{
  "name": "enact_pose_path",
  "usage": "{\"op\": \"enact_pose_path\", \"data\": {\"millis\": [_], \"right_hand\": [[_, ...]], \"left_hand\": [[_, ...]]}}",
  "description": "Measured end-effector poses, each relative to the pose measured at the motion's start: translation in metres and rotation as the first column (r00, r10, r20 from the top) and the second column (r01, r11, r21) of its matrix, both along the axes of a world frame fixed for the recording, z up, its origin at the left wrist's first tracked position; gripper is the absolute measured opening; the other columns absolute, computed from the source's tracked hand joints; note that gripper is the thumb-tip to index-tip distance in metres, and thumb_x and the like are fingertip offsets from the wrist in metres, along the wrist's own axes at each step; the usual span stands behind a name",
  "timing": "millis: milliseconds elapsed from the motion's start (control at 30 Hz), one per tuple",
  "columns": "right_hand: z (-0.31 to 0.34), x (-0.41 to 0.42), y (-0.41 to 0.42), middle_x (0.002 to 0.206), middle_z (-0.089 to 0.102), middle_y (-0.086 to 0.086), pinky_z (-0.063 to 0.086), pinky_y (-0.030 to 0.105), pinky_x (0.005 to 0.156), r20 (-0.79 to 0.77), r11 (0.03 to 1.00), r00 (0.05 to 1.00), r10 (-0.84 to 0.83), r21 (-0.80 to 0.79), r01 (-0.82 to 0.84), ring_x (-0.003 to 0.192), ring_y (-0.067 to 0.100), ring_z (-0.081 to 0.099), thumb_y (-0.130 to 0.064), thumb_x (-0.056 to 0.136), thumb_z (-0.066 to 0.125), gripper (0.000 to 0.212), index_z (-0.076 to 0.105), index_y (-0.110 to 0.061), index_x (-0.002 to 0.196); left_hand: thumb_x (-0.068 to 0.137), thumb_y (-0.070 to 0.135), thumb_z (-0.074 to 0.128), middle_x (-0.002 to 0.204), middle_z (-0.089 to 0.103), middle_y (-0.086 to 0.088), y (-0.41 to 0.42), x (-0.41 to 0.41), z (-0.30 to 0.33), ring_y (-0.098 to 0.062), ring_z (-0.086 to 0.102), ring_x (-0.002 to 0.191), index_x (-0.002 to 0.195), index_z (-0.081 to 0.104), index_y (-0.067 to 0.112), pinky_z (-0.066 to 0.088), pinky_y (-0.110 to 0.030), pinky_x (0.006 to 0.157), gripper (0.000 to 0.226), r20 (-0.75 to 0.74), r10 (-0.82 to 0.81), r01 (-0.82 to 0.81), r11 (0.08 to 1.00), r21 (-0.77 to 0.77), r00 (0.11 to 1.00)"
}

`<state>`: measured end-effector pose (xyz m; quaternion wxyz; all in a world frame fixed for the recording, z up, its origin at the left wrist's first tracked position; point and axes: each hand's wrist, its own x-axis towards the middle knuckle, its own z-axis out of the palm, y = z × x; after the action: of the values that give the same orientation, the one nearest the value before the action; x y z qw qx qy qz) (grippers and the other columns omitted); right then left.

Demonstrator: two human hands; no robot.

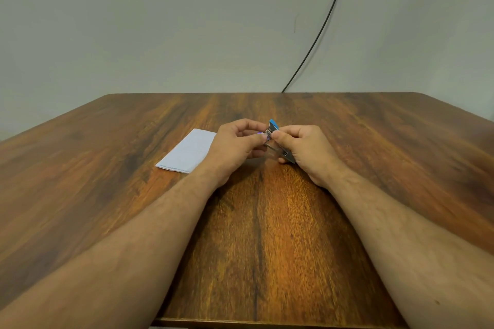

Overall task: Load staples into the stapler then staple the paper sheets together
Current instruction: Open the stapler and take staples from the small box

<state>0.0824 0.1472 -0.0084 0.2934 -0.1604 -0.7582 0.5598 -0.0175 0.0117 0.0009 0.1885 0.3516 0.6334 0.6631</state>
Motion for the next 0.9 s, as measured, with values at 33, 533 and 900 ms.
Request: {"op": "enact_pose_path", "data": {"millis": [33,533,900], "right_hand": [[0.000,0.000,0.000,0.085,0.078,0.004,0.056,0.031,0.065,-0.001,1.000,1.000,-0.007,0.009,0.007,0.072,0.015,0.071,-0.021,0.098,0.065,0.015,0.080,-0.018,0.097],[0.004,0.005,0.001,0.103,0.078,0.007,0.058,0.053,0.094,-0.081,0.991,0.992,-0.099,-0.096,0.091,0.098,0.027,0.074,-0.024,0.096,0.066,0.012,0.076,-0.022,0.102],[0.009,0.013,-0.002,0.092,0.074,0.009,0.041,0.011,0.040,-0.164,0.969,0.973,-0.162,-0.213,0.125,0.042,-0.003,0.057,-0.010,0.100,0.059,0.013,0.070,-0.017,0.097]], "left_hand": [[0.090,0.001,0.068,0.092,0.075,-0.011,0.000,0.000,0.000,-0.016,0.072,0.078,0.102,0.073,0.009,0.060,-0.026,0.071,0.015,-0.010,0.004,-0.004,1.000,-0.004,1.000],[0.090,0.007,0.060,0.089,0.073,0.006,0.002,0.005,-0.003,-0.008,0.064,0.080,0.112,0.074,0.031,0.044,-0.023,0.069,0.035,-0.323,0.064,-0.139,0.966,-0.217,0.944],[0.093,0.017,0.065,0.102,0.074,0.009,0.003,0.010,-0.005,-0.005,0.062,0.095,0.106,0.078,0.028,0.044,-0.020,0.085,0.021,-0.590,-0.013,-0.216,0.924,-0.317,0.807]]}}
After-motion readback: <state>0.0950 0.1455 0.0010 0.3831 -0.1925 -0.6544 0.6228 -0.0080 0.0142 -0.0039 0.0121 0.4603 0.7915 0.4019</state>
